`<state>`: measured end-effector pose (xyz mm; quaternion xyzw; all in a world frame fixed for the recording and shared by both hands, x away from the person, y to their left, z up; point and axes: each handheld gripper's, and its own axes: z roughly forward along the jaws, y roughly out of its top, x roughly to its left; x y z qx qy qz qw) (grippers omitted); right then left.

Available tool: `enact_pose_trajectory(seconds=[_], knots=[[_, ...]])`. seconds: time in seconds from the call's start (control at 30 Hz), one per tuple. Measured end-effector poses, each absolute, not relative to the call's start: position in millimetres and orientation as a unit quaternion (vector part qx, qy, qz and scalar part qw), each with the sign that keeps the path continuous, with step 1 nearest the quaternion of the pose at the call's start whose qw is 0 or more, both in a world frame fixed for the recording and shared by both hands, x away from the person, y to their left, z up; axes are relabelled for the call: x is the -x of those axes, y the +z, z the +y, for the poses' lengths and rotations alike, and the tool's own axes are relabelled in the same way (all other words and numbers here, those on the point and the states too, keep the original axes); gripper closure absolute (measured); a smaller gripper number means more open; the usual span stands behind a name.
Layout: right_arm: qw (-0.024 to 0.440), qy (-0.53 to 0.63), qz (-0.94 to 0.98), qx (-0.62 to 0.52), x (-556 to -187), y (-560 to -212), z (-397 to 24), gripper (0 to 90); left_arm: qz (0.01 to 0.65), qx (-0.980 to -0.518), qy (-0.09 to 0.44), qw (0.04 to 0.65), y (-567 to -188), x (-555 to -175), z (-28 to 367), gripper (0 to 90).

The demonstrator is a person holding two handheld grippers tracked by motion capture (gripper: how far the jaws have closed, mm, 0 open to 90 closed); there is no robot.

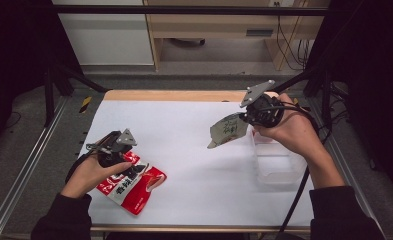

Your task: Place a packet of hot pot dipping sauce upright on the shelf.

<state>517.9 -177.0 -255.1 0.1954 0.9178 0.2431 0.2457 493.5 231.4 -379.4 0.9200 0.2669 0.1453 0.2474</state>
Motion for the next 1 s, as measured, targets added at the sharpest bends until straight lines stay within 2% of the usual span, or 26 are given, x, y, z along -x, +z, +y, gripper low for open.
enact_pose_trajectory(seconds=[0.43,1.0], knots=[[0.261,0.24,0.908,-0.225,-516.8,-239.6,-201.3,90.0,0.291,-0.915,0.135,0.246,-389.1,-492.3,248.4,9.1],[0.272,0.235,0.89,-0.281,-512.5,-246.3,-242.8,90.0,0.301,-0.912,0.132,0.245,-393.9,-493.8,253.1,8.2]])
